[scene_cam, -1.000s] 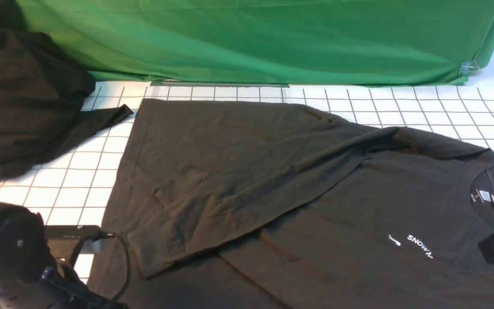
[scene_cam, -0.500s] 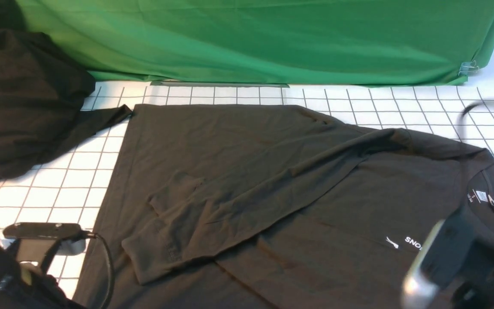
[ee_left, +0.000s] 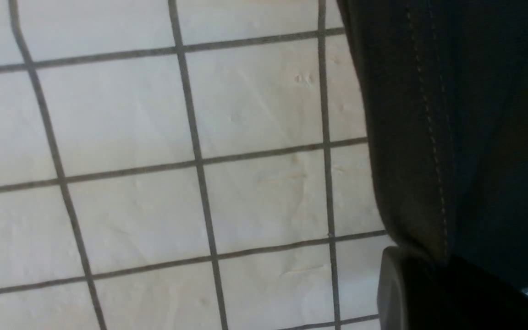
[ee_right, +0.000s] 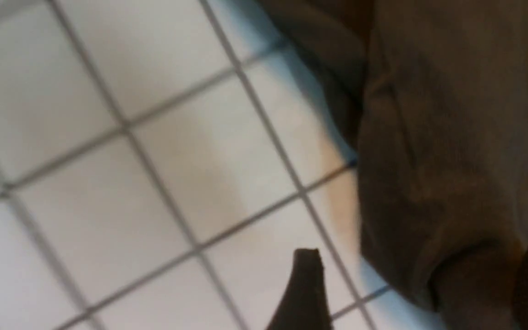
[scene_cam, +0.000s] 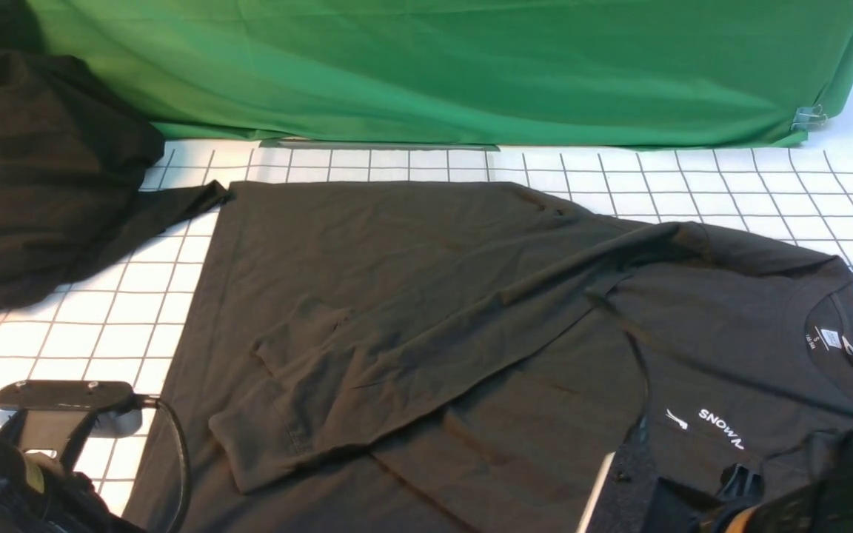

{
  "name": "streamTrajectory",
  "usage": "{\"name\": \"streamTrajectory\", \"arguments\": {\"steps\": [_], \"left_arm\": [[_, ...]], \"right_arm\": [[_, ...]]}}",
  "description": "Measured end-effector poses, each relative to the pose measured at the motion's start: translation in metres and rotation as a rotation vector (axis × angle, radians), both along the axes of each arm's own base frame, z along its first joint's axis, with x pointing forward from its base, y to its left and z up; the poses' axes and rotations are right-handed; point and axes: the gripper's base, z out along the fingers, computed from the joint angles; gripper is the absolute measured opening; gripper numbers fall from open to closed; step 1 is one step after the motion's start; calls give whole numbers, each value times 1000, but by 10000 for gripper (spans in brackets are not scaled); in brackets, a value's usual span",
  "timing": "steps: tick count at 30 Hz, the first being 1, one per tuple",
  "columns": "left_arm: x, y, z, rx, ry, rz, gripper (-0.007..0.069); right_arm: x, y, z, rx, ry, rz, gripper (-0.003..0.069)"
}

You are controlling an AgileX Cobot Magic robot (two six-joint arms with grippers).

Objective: Fold a long-sleeved shirt over a white checkered tablecloth.
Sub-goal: 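Grasp the near edge of the shirt at its hem and shoulder corners, then fold the black garment in half by bringing its near edge over to the far edge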

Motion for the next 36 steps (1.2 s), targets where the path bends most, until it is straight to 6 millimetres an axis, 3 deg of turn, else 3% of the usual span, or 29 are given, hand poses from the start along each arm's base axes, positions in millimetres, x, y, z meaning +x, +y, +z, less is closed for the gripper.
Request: {"name": "streamTrajectory", "arguments": {"steps": [3,6,8,9,10,12,18,22,24,26,31,34,36], "left_arm": [[0,-1,0,-7,2,4,22],[0,-1,0,-9,3,4,22],[0,-1,0,-9,2,1,22],[0,-1,0,-9,2,1,22],[-1,-1,1,-12,3,3,22],[-2,-1,2,-18,6,5,22],[-21,0,15,-58,29,-16,22],[-45,3,35,-122,-27,-19,22],[-50,5,43,-141,-67,-12,22],[-52,5,61,-168,-145,-8,22],[-28,0,105,-198,-304,0,22],[2,-6,127,-177,-376,5,22],[36,-14,139,-157,-401,4,22]], "right_arm": [[5,1,-8,-26,-14,-16,542],[10,2,-18,-69,-34,-40,471],[13,3,-20,-70,-51,-62,300],[13,3,-20,-70,-51,-66,265],[14,3,-20,-75,-55,-70,144],[14,2,-19,-73,-56,-80,68],[4,-6,-3,-67,-11,-115,56],[-14,-16,25,31,38,-118,56],[-17,-18,31,52,33,-116,56],[-17,-22,50,98,3,-126,56],[5,-25,81,96,-37,-149,56],[35,-28,96,82,-72,-169,56],[59,-29,106,75,-101,-179,56]]}}
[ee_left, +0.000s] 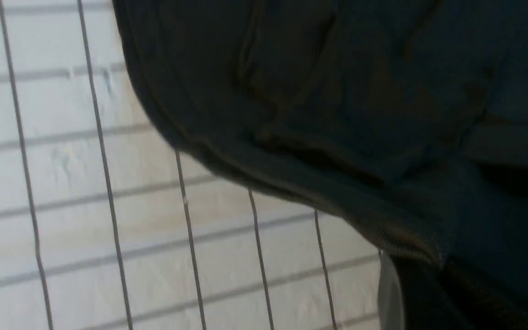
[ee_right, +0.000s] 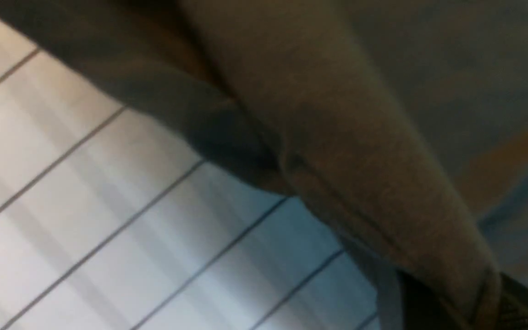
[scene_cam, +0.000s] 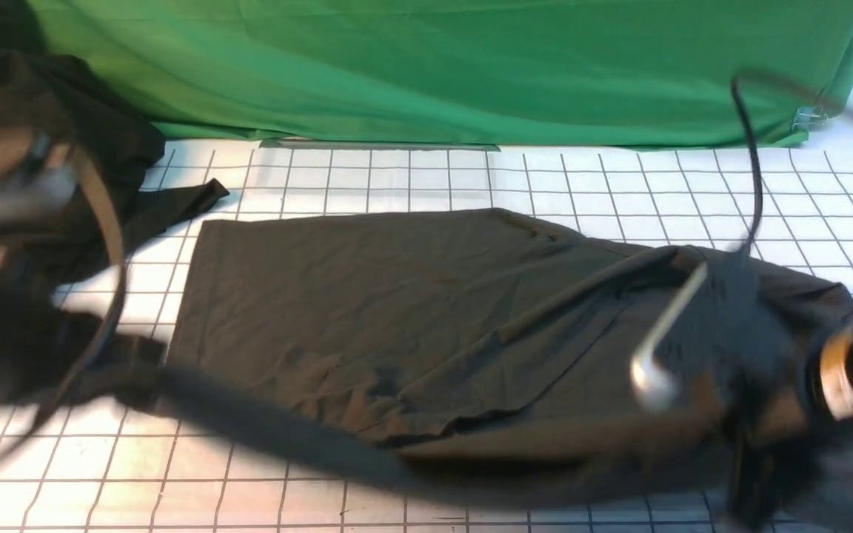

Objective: Fold a long-sleeved shirt over a white checkered tablecloth.
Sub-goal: 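Fold the black garment in half by bringing its near edge over to the far edge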

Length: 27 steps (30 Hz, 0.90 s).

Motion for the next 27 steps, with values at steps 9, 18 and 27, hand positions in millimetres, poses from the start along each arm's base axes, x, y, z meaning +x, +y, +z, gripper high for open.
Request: {"name": "streamTrajectory", "arguments": {"steps": [9,18,27], "left_arm": [[134,-6,0,-15,28,108,22],[240,34,-76,-68,179,255,22],[263,64,-120,-78,239,335,22]], "right_arm": [[111,2,8,-53,-44,-44,56],[208,14,-15,-38,-80,-84,56],[253,33,-62,-14,-97,-82,57]]}}
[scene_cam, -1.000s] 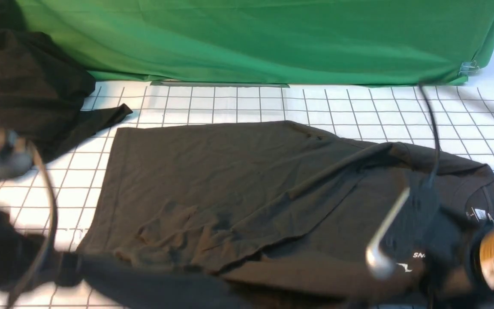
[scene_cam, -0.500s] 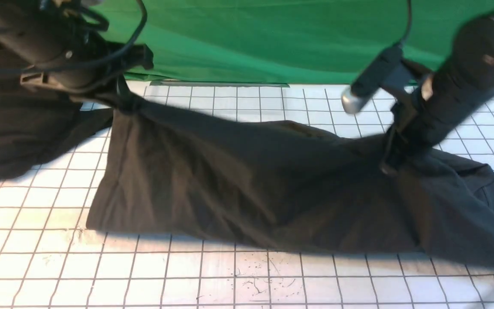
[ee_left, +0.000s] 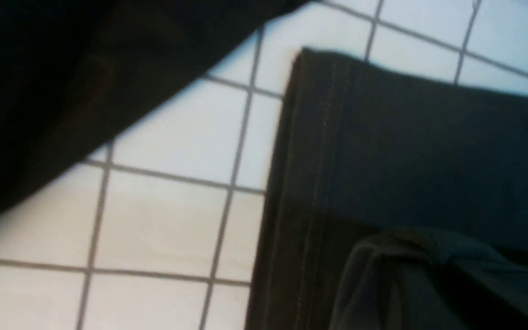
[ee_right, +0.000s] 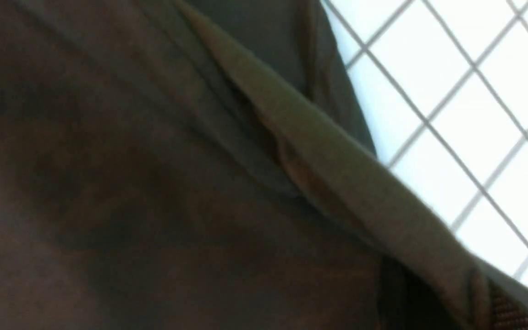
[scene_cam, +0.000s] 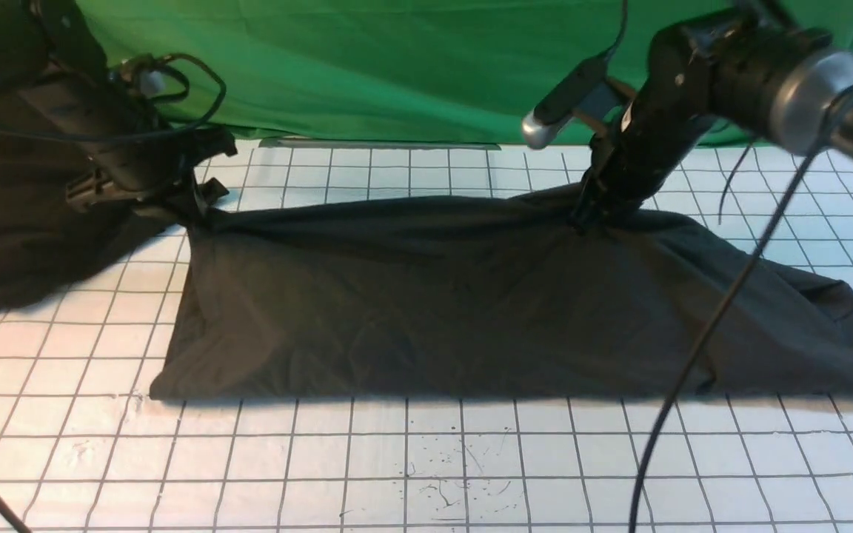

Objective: Fold a long-sleeved shirt over a white checkered tablecloth.
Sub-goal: 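Fold the black garment in half by bringing its near edge over to the far edge, then pull the folded dark garment lengthwise by its ends to straighten it flat on the table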

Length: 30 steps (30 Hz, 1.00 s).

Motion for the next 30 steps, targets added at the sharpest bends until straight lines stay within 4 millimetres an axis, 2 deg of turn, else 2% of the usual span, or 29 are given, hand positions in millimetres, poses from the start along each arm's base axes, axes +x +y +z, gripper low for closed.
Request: {"name": "streamTrajectory", "arguments": {"steps": [2,4,8,11,13,16,19,20,21,24,26,28,30], "left_arm": [[2,4,1,20,-25,5,22],[3,5,1,35,-35,3,22],[8,9,3,86,-94,2,22],[14,12,6,110,-169,9,26],[16,12,7,116,-192,7,35],[17,13,8,131,-213,-11,89],[20,15,10,165,-249,-23,202],[20,15,10,169,-251,-24,211],[21,17,11,196,-268,-31,276],[21,20,19,230,-300,-31,407],[21,20,33,237,-330,-27,465],[17,19,53,226,-348,-23,493],[8,15,72,185,-322,-54,461]], "right_arm": [[4,4,-8,9,-21,6,73],[6,6,-8,16,-37,10,85],[10,11,-2,48,-116,23,166],[15,14,1,89,-174,4,309],[15,14,2,109,-178,-21,368],[15,14,2,123,-176,-40,433],[13,13,2,113,-138,-55,451],[13,12,3,108,-127,-58,451],[10,11,7,93,-95,-64,453],[-1,4,29,51,-8,-100,451],[-11,-2,56,42,14,-129,432],[-22,-13,84,40,19,-155,384],[-33,-32,111,47,16,-198,290]]}}
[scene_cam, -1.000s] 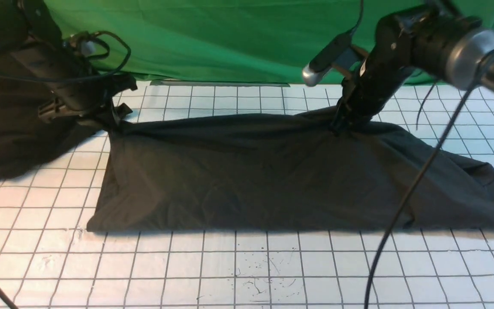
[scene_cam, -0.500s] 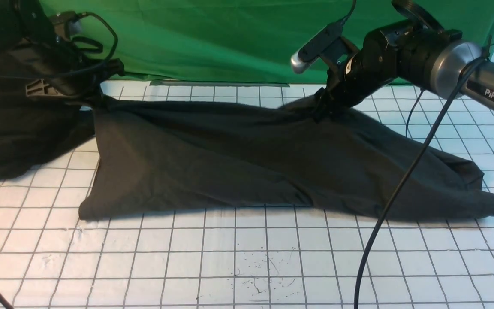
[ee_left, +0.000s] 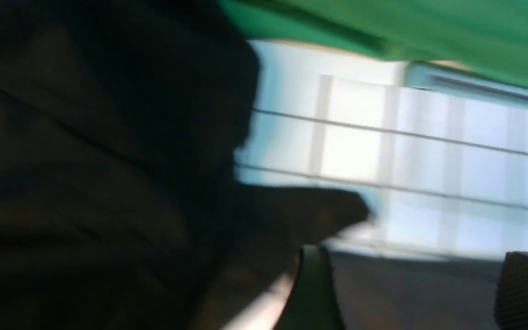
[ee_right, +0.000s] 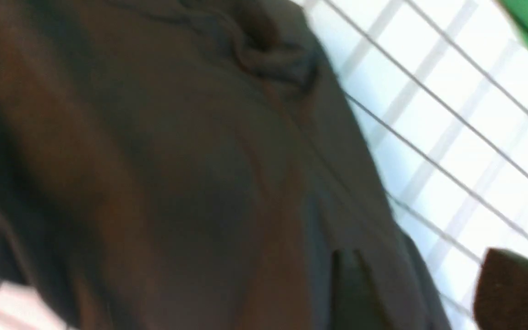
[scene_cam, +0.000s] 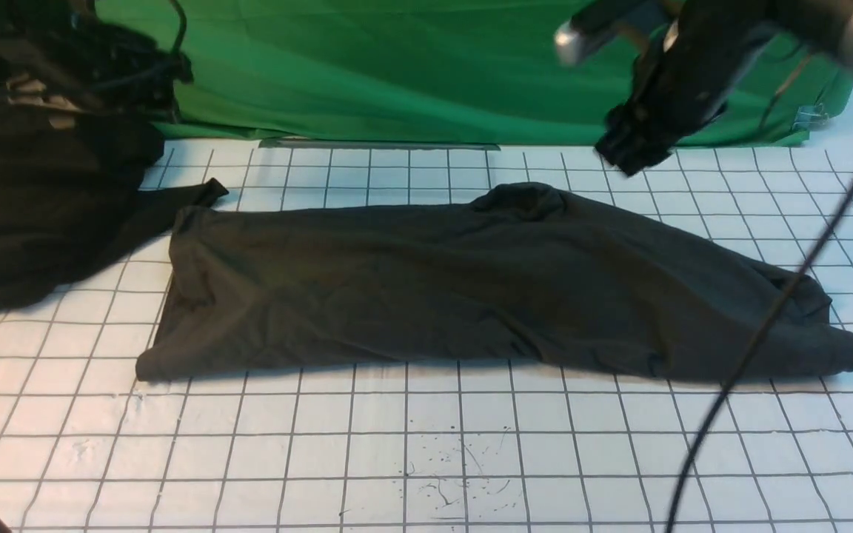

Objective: Fold a long-sleeved shirt over a white checkered tablecloth.
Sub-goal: 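Pull the folded dark garment lengthwise by its ends to straighten it flat on the table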

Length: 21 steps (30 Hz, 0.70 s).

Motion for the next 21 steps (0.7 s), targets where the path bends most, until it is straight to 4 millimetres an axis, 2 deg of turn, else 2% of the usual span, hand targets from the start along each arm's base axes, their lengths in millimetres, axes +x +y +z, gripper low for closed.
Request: {"name": "streamTrajectory", "arguments": {"steps": [2,3,4,5,6,8,9,10,12,14,15,17,19,21], "left_arm": [[-9,-7,9,-18,42,-59,377],[-16,-18,12,-32,79,-118,284],[-16,-18,12,-32,87,-125,267],[-22,-34,10,-23,136,-205,143],[-28,-48,3,-9,191,-276,75],[-35,-63,-6,-6,246,-337,33],[-46,-84,-25,9,336,-419,11],[-47,-86,-27,9,345,-424,9],[-62,-103,-59,15,447,-471,1],[-71,-106,-82,15,486,-466,0],[-71,-106,-84,17,487,-464,0],[-75,-104,-98,20,488,-448,0],[-78,-103,-106,24,485,-438,0],[-79,-101,-113,36,483,-425,0]], "right_arm": [[-5,-19,13,9,1,-48,197],[-6,-36,18,22,5,-98,125],[-6,-38,18,23,6,-104,113],[-7,-59,17,40,25,-163,54],[-7,-76,9,52,62,-208,27],[-7,-94,-2,72,107,-257,22],[-9,-111,-21,89,178,-306,34],[-9,-113,-23,87,185,-309,41],[-14,-131,-55,81,272,-323,123],[-14,-140,-75,81,278,-320,253],[-14,-140,-76,82,277,-320,263],[-10,-144,-86,79,254,-304,358],[-5,-144,-94,77,244,-294,398],[2,-144,-111,72,249,-281,428]]}}
